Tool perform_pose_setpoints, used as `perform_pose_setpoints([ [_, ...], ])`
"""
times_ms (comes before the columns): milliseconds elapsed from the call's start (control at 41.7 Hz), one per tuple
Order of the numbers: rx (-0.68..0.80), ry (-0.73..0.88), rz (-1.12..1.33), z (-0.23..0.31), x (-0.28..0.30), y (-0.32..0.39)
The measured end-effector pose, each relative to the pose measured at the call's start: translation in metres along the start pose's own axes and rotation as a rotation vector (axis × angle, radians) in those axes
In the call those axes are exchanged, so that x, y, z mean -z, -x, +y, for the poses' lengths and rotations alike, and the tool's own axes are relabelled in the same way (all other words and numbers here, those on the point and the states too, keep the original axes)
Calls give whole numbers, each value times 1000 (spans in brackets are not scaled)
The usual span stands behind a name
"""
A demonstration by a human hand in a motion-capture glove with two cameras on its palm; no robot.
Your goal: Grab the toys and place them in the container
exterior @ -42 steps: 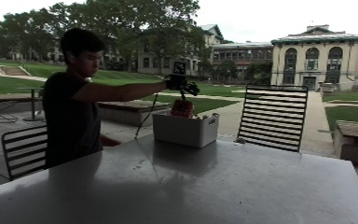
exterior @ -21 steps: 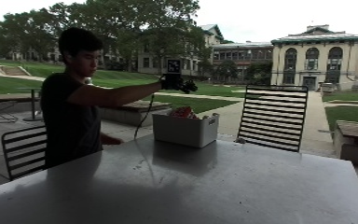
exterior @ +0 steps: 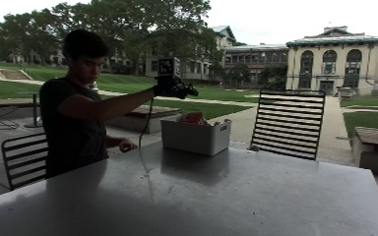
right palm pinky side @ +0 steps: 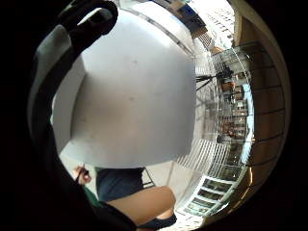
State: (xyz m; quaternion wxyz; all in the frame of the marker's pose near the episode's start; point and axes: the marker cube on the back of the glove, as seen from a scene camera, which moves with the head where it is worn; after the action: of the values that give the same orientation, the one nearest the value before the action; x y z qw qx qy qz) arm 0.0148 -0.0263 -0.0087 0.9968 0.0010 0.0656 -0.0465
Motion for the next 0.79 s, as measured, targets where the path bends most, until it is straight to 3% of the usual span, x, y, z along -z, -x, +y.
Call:
perform_pose_setpoints([
  [96,-57,6,-2,35,-3,7],
  [455,-229,40,20,64,-62,-138],
  [791,-281,91,-13,101,-86,-139],
])
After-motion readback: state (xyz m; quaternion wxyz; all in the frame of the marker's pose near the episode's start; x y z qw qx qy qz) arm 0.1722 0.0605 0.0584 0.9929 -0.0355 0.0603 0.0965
